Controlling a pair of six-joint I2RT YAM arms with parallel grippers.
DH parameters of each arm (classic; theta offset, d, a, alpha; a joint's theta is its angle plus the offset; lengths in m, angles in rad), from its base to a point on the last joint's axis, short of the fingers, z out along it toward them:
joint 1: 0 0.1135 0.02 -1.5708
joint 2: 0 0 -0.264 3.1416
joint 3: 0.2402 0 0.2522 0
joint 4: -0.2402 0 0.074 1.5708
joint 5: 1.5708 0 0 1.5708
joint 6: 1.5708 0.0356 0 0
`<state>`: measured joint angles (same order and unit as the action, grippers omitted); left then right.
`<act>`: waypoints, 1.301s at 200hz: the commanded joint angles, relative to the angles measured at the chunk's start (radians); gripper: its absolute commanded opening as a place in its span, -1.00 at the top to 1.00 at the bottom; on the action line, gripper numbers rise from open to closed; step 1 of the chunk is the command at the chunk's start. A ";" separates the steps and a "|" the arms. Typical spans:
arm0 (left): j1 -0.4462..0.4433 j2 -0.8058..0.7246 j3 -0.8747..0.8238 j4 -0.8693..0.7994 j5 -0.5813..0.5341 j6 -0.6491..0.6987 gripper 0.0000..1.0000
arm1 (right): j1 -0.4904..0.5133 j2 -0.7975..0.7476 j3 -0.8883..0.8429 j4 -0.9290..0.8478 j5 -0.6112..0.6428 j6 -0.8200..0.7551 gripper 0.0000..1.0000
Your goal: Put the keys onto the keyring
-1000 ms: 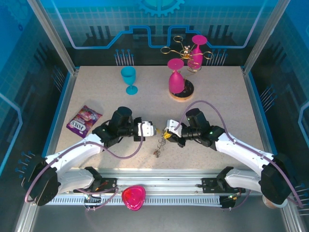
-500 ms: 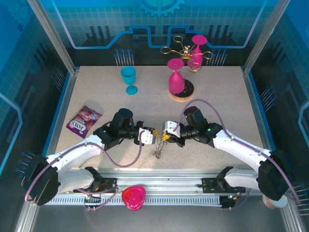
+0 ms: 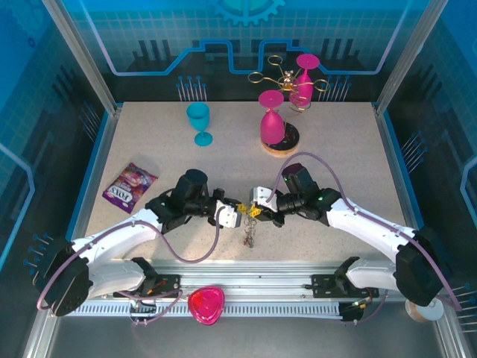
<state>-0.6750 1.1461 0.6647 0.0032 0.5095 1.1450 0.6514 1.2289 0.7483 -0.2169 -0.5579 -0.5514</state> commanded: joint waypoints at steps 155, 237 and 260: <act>-0.015 0.010 -0.050 0.043 -0.052 0.003 1.00 | -0.018 -0.059 -0.039 0.188 0.044 0.141 1.00; -0.014 0.008 -0.089 0.136 -0.090 -0.077 1.00 | -0.022 -0.071 -0.137 0.479 0.092 0.379 1.00; -0.015 0.011 -0.098 0.143 -0.101 -0.077 1.00 | -0.026 -0.077 -0.152 0.527 0.092 0.421 1.00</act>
<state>-0.6773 1.1503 0.5911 0.1371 0.3775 1.0882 0.6472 1.1873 0.5995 0.1249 -0.4934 -0.2176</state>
